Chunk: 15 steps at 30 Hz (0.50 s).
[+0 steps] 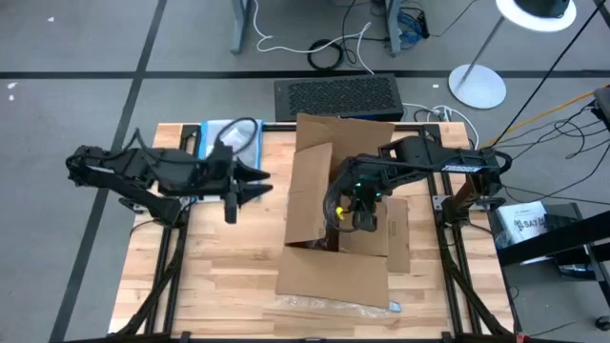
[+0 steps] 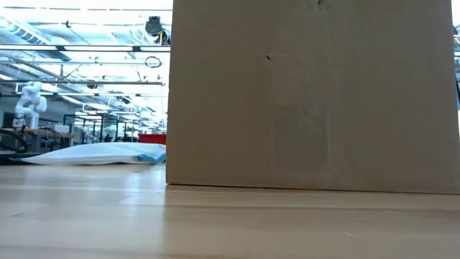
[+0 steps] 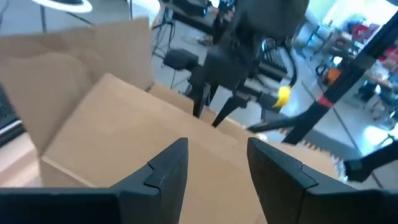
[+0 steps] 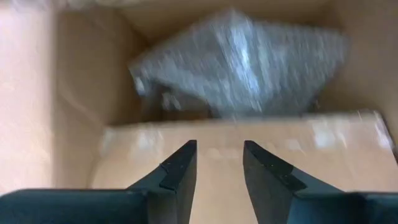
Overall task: Unpack boxes
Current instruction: Break down box until it is fully flat
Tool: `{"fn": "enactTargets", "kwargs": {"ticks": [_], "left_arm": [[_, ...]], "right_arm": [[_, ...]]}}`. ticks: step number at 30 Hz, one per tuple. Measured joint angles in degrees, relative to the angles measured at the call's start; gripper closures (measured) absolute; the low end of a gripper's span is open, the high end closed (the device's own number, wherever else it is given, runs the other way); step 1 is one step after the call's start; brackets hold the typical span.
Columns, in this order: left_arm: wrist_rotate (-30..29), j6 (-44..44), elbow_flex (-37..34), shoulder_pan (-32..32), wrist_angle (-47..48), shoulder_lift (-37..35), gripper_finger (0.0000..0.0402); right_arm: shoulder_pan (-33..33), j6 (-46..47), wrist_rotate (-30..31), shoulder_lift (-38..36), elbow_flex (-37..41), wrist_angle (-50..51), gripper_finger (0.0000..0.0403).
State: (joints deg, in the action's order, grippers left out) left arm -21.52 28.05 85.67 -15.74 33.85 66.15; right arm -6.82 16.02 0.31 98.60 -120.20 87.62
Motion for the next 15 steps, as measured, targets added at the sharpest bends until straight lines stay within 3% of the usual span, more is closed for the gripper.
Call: {"fn": "enactTargets", "kwargs": {"ticks": [5, 12, 15], "left_arm": [[0.75, 0.04, -0.02, -1.67, 0.08, 2.80, 0.0231], [11.34, -0.78, 1.48, -6.50, -8.56, 4.89, 0.0231], [12.81, -2.03, 3.94, -7.71, -11.75, 5.04, 0.0231]], "right_arm": [[0.52, 0.25, 0.30, 1.32, 0.02, -10.51, 0.0282], [0.43, 0.37, 1.32, 1.18, -0.02, -23.61, 0.0282], [0.47, -0.30, 1.37, 1.10, -0.02, -28.21, 0.0282]]}}
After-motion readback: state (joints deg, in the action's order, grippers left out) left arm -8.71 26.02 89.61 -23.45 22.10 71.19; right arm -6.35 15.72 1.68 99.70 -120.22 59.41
